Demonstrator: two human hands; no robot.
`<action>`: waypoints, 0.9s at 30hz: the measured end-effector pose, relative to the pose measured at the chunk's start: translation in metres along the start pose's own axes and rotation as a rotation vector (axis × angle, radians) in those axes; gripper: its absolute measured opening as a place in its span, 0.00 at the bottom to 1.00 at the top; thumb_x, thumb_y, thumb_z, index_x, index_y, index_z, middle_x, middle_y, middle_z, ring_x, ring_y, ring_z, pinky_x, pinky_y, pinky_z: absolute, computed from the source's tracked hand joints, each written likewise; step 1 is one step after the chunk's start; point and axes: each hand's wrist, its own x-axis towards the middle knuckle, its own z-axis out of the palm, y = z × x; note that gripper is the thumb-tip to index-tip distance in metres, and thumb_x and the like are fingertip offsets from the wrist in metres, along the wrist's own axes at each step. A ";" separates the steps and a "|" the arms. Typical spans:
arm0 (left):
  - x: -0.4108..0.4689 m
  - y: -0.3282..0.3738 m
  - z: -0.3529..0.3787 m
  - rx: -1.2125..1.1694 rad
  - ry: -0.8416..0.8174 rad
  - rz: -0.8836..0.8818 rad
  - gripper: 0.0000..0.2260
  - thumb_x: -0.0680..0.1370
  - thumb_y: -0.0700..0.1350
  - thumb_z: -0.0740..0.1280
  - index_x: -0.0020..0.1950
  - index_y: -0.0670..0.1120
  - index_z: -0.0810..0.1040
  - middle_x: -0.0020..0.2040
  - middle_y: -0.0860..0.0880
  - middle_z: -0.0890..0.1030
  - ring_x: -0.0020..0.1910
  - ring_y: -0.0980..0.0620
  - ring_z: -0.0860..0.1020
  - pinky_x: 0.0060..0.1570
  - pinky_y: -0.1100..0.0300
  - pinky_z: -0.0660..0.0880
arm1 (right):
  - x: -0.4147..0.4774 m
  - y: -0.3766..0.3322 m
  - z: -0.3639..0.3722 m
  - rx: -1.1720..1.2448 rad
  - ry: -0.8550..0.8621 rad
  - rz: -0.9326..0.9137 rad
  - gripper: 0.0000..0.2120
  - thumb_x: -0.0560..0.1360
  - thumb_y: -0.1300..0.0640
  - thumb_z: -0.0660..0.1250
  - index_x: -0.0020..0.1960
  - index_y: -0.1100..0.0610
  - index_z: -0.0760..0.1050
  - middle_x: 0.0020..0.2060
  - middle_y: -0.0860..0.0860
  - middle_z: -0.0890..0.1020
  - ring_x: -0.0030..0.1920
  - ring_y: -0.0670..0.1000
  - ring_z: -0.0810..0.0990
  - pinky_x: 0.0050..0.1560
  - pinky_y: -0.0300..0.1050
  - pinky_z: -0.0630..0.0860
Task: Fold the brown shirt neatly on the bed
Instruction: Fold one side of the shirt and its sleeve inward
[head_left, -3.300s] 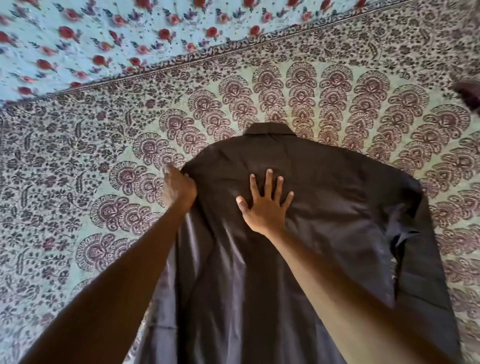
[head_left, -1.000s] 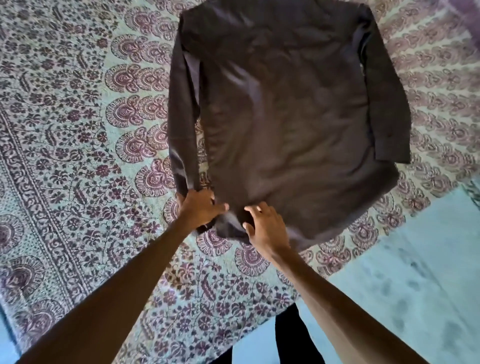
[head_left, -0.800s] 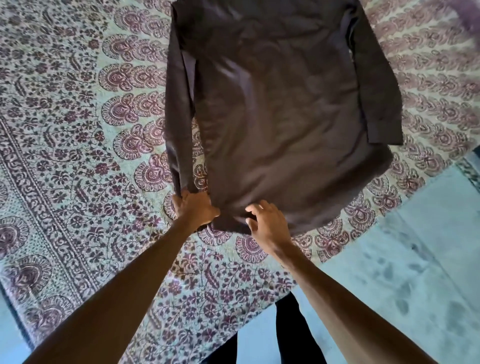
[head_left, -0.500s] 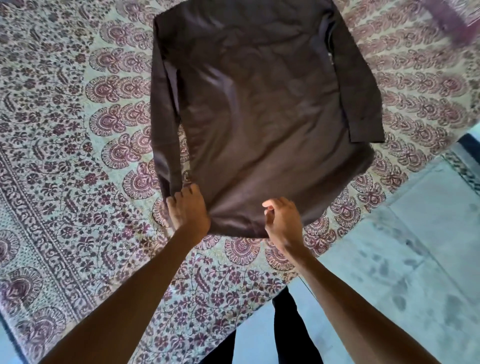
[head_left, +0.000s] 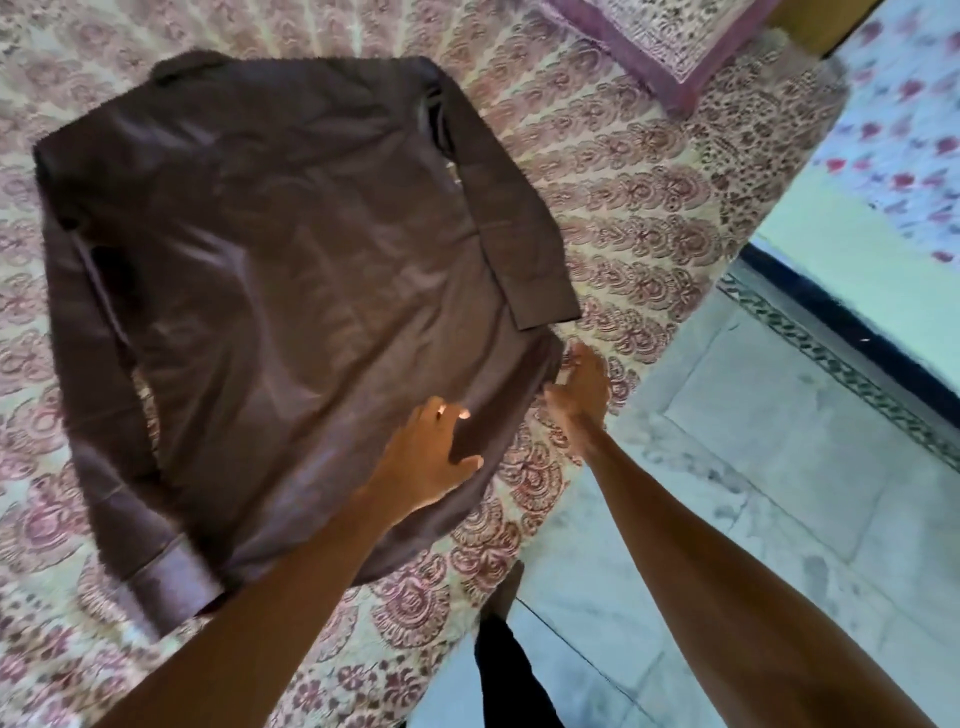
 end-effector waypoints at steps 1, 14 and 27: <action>0.009 0.009 0.003 -0.008 -0.023 -0.022 0.31 0.71 0.61 0.69 0.69 0.48 0.68 0.63 0.46 0.68 0.63 0.44 0.70 0.58 0.48 0.72 | 0.012 0.000 -0.002 -0.019 -0.028 -0.015 0.18 0.70 0.59 0.70 0.60 0.57 0.75 0.54 0.57 0.79 0.54 0.58 0.78 0.51 0.50 0.74; 0.013 0.069 0.028 0.411 -0.091 -0.168 0.52 0.65 0.63 0.72 0.77 0.55 0.42 0.67 0.45 0.64 0.60 0.43 0.69 0.52 0.47 0.75 | 0.022 0.017 -0.050 0.713 -0.447 0.573 0.06 0.77 0.60 0.66 0.41 0.57 0.75 0.20 0.49 0.77 0.20 0.46 0.73 0.31 0.39 0.71; 0.027 0.109 0.051 0.336 0.115 -0.365 0.37 0.70 0.56 0.69 0.75 0.51 0.57 0.63 0.46 0.70 0.58 0.43 0.73 0.50 0.45 0.74 | 0.024 0.004 -0.053 0.781 -0.407 0.657 0.07 0.80 0.60 0.62 0.46 0.63 0.74 0.38 0.60 0.80 0.34 0.55 0.78 0.24 0.44 0.78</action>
